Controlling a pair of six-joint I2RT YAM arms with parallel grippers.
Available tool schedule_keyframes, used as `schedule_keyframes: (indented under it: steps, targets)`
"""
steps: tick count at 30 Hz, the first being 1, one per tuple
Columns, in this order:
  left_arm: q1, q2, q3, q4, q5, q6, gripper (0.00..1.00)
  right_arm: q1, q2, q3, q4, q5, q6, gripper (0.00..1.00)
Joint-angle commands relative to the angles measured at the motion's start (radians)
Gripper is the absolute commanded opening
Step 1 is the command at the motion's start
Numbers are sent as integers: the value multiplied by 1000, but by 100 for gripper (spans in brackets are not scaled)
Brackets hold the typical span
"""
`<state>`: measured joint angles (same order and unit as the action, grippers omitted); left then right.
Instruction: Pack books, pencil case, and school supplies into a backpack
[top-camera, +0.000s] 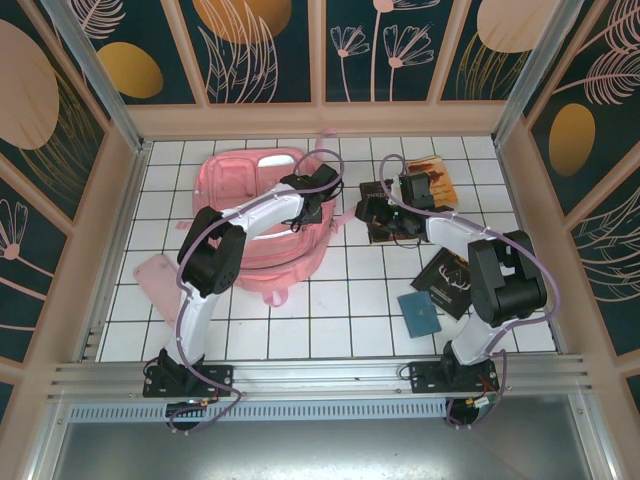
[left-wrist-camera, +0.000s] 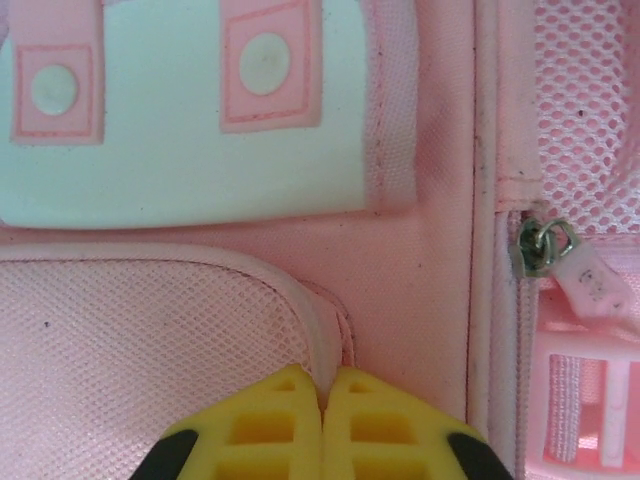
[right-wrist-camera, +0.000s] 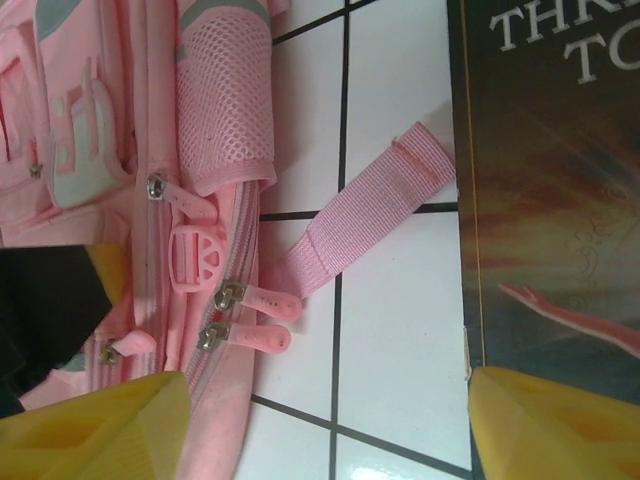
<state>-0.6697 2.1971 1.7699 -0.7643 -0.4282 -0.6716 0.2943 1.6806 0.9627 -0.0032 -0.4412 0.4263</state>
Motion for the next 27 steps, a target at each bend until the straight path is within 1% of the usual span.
schedule_keyframes:
  steps: [1,2,5,9,11,12,19,21,23,27]
  targets:
    - [4,-66,31,-35,-20,25,0,10,-11,28,28,-28,-133,69]
    - [4,-95,32,-30,-25,35,0,18,-16,28,38,-43,-179,68]
    - [4,-168,26,-17,-38,69,0,32,-5,45,49,-142,-297,63]
    - [4,-233,-1,1,-45,116,0,43,17,49,104,-282,-396,59]
    - [7,-251,-16,9,-51,134,0,46,41,70,97,-356,-437,53]
    - [10,-259,-22,12,-52,142,0,49,62,87,85,-387,-454,53]
    - [12,-292,-67,47,-31,173,0,82,166,195,15,-445,-506,52]
    - [12,-294,-70,51,-25,170,0,86,188,216,4,-435,-513,52]
    - [12,-295,-73,55,-22,167,0,86,202,232,-16,-453,-527,48]
    - [13,-288,-73,59,-13,162,0,92,198,223,-46,-477,-551,44]
